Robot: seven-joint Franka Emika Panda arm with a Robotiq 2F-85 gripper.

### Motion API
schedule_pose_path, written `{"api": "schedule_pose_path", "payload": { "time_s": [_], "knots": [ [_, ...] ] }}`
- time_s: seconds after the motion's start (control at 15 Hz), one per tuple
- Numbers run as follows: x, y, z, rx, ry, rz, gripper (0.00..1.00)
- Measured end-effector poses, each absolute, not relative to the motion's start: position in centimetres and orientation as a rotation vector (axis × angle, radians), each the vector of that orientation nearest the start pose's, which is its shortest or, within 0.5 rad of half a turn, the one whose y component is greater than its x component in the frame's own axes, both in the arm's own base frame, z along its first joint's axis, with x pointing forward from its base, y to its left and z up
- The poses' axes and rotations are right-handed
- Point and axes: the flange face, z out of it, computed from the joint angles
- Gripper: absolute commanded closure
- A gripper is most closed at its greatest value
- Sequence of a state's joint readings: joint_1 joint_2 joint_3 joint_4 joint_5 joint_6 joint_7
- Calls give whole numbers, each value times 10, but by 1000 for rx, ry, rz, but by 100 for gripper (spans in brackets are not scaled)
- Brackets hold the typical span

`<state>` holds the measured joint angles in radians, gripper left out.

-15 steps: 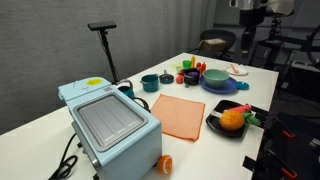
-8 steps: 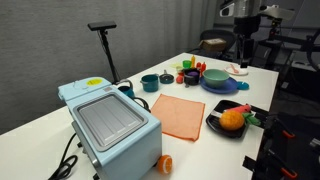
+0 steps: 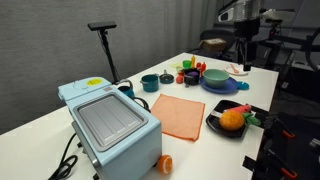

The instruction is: Put the orange toy into the tray.

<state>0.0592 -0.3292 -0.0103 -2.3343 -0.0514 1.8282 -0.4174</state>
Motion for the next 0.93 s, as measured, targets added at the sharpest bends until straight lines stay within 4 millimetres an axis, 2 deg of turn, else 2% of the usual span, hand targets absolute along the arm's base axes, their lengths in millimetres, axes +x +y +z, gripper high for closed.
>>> {"api": "schedule_pose_path", "payload": {
  "time_s": [0.2, 0.47, 0.67, 0.93],
  "knots": [
    [428, 17, 451, -3057, -750, 266, 0],
    [448, 24, 453, -3083, -783, 53, 0],
    [462, 46, 439, -3033, -905, -18, 0],
    [466, 81, 417, -2854, -1142, -17, 0]
  ]
}}
